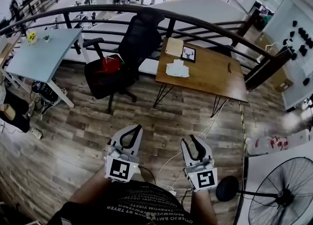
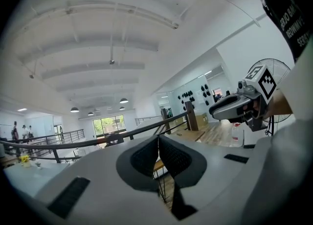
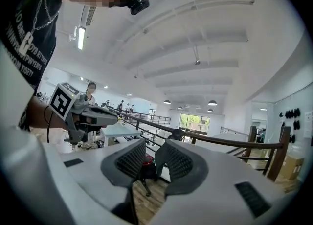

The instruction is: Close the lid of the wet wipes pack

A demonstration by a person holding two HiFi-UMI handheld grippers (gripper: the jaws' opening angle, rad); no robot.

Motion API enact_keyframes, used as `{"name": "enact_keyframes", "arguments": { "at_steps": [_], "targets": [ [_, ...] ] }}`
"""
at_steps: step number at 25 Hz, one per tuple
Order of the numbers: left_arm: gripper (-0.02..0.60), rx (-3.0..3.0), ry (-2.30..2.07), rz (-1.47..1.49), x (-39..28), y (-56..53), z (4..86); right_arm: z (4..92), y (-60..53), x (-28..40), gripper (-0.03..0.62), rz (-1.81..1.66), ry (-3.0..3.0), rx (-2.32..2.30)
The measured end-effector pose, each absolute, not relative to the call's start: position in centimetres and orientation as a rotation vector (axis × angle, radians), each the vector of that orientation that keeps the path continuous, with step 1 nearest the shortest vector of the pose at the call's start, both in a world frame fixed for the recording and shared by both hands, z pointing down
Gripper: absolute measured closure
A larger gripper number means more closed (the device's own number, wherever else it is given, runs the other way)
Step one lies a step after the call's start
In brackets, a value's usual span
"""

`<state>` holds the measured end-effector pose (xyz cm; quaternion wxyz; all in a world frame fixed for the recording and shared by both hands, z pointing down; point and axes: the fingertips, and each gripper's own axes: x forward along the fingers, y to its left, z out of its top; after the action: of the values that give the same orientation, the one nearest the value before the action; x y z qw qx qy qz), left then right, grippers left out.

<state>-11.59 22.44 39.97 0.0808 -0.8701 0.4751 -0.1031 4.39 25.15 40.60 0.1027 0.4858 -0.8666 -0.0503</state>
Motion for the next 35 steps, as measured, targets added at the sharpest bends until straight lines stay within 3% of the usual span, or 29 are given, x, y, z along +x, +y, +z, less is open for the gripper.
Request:
{"name": "enact_keyframes", "arguments": {
  "at_steps": [10,21,35],
  "targets": [
    [0.552,-2.694,1.461,-0.325,-15.4,18.9,42.3,42.7,23.1,0.7,0.465,0.008,-2.539,1.429],
    [0.552,-2.717,1.414,-0.205,-14.6,17.7,41.9,43.1,21.5,1.8,0.465,0.012,-2.504,1.485],
    [0.552,-2.727,1.37,-0.367,-12.0,11.7,45.0,45.7,14.9,3.9,0.465,0.049,-2.522,1.466]
  ]
}}
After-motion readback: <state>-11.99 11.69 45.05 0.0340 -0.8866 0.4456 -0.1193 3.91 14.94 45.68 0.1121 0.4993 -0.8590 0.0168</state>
